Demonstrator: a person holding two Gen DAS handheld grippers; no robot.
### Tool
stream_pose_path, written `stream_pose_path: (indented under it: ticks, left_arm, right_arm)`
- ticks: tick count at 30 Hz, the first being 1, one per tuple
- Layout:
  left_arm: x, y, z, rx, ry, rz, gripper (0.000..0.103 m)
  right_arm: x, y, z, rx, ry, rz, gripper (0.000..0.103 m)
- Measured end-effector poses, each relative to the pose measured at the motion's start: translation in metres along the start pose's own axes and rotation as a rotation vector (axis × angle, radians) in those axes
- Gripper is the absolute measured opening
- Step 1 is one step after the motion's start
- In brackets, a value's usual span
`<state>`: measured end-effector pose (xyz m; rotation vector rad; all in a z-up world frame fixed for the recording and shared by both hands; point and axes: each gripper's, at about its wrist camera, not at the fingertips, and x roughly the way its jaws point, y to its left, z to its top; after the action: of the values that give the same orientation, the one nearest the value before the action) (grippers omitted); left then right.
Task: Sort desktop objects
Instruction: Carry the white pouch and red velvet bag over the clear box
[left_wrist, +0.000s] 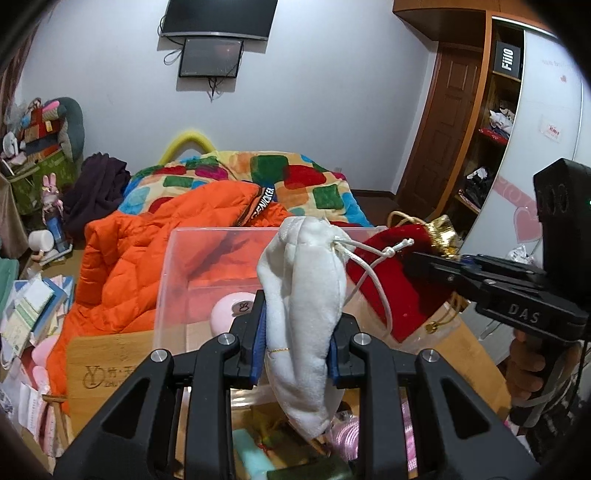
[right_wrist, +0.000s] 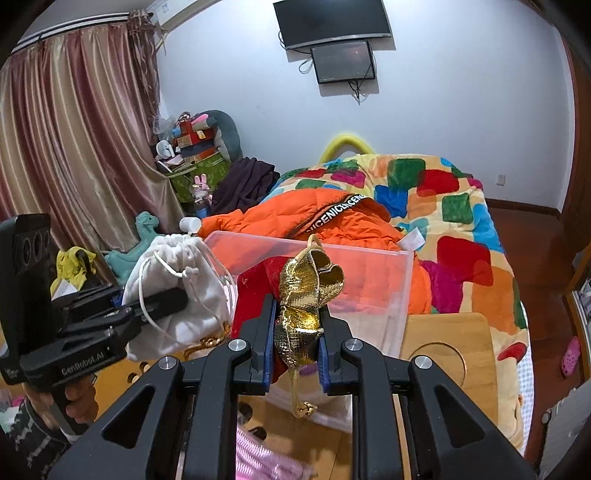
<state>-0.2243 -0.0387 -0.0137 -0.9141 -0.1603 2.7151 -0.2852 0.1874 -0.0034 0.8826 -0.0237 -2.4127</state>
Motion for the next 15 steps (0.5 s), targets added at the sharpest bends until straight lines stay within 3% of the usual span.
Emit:
stream_pose_path:
  ticks: [7, 15]
  left_arm:
    - [0.02, 0.0, 0.004, -0.002, 0.025, 0.002, 0.026]
    - [0.026, 0.004, 0.005, 0.005, 0.042, -0.01, 0.033]
  right_arm:
    - [0.023, -0.001, 0.011, 0.012, 0.007, -0.004, 0.016]
    - [0.045, 0.005, 0.011, -0.057, 0.016, -0.089, 0.02]
